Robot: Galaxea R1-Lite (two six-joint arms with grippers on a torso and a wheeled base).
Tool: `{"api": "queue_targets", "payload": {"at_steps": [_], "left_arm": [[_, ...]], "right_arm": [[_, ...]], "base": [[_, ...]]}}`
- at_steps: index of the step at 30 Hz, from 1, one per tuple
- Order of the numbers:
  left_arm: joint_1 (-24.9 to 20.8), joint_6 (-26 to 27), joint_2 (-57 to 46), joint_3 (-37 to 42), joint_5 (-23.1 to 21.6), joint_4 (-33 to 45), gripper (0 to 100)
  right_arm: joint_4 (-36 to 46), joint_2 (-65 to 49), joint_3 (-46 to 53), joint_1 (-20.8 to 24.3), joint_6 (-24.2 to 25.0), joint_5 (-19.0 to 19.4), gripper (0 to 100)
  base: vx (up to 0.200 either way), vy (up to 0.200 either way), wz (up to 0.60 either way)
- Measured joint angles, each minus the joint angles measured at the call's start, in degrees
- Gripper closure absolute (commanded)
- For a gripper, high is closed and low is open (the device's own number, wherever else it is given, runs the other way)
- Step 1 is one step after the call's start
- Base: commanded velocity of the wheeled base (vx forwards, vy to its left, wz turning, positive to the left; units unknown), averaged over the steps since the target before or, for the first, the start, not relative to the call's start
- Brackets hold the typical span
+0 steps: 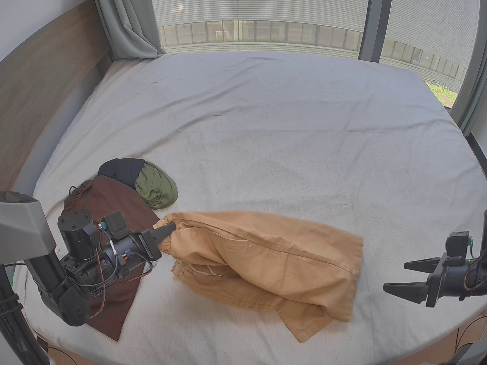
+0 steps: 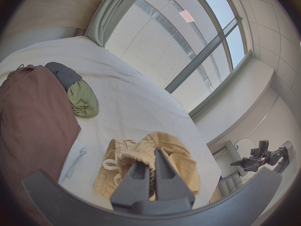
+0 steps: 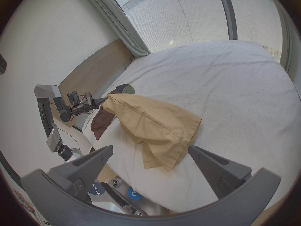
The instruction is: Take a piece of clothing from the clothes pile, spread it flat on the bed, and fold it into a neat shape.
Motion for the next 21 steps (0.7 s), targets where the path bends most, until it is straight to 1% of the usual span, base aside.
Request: {"api": "queue_targets", "payload": {"at_steps": [3, 8, 11, 21], "left_arm": [[0.07, 0.00, 0.41, -0.06, 0.00, -0.01, 100], [0.07, 0.00, 1.04, -0.17, 0.00, -0.04, 100], [0.11, 0.00, 1.32, -0.26, 0.00, -0.04, 100], [0.05, 0.00, 1.84, -0.44, -0.01, -0.04, 100]], "right_arm": [[-2.22, 2.65, 0.71, 0.16, 0.30, 1.49, 0], [-3.52, 5.81, 1.27, 0.05, 1.12, 2.46, 0], [-4.32, 7.44, 1.40, -0.02, 2.66, 3.32, 0], [-5.56, 12.01, 1.69, -0.09, 4.47, 3.75, 0]], "base": [[0.000, 0.000, 0.00], [0.000, 0.000, 0.00], [0.000, 0.000, 0.00], [0.000, 0.000, 0.00]]}}
